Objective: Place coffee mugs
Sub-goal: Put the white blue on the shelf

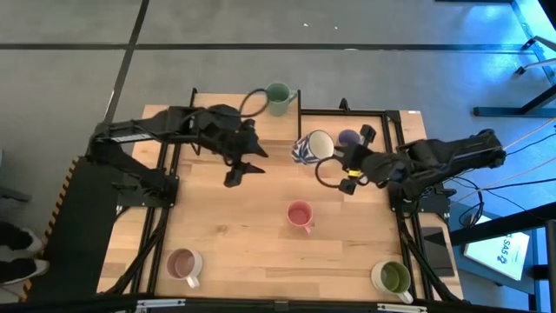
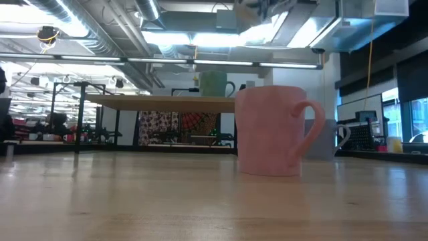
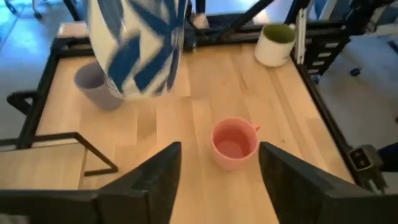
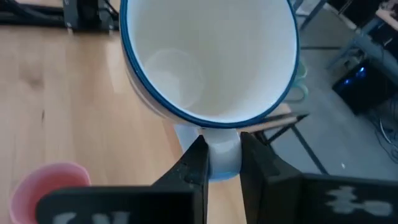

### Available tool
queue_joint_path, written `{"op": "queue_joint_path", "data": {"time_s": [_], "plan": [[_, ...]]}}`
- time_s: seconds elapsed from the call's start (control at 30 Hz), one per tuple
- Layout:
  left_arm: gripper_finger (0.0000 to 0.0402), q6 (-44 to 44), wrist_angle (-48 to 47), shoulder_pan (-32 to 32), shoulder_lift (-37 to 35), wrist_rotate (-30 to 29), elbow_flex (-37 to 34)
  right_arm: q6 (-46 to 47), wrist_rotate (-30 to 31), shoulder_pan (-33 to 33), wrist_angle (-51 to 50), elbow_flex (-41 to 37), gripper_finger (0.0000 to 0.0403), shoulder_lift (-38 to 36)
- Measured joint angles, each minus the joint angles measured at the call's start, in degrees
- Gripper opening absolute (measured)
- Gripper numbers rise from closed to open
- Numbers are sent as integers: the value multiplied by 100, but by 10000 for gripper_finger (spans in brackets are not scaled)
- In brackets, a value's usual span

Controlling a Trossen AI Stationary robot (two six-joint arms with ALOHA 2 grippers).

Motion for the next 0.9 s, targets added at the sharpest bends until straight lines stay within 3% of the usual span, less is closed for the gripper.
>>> {"op": "queue_joint_path", "data": {"time_s": [0.23,0.47,0.77,0.9], "plan": [[277,-130,125,70,294,-147,0,-127,-133,0,-99,108,36,7],[281,-356,262,85,336,-1066,0,-126,-223,2,-78,108,36,7],[280,-995,728,153,386,-1390,2,-129,-299,2,-68,108,36,7],[298,-1401,1062,355,536,-1040,0,-166,-310,2,-39,108,36,7]]}}
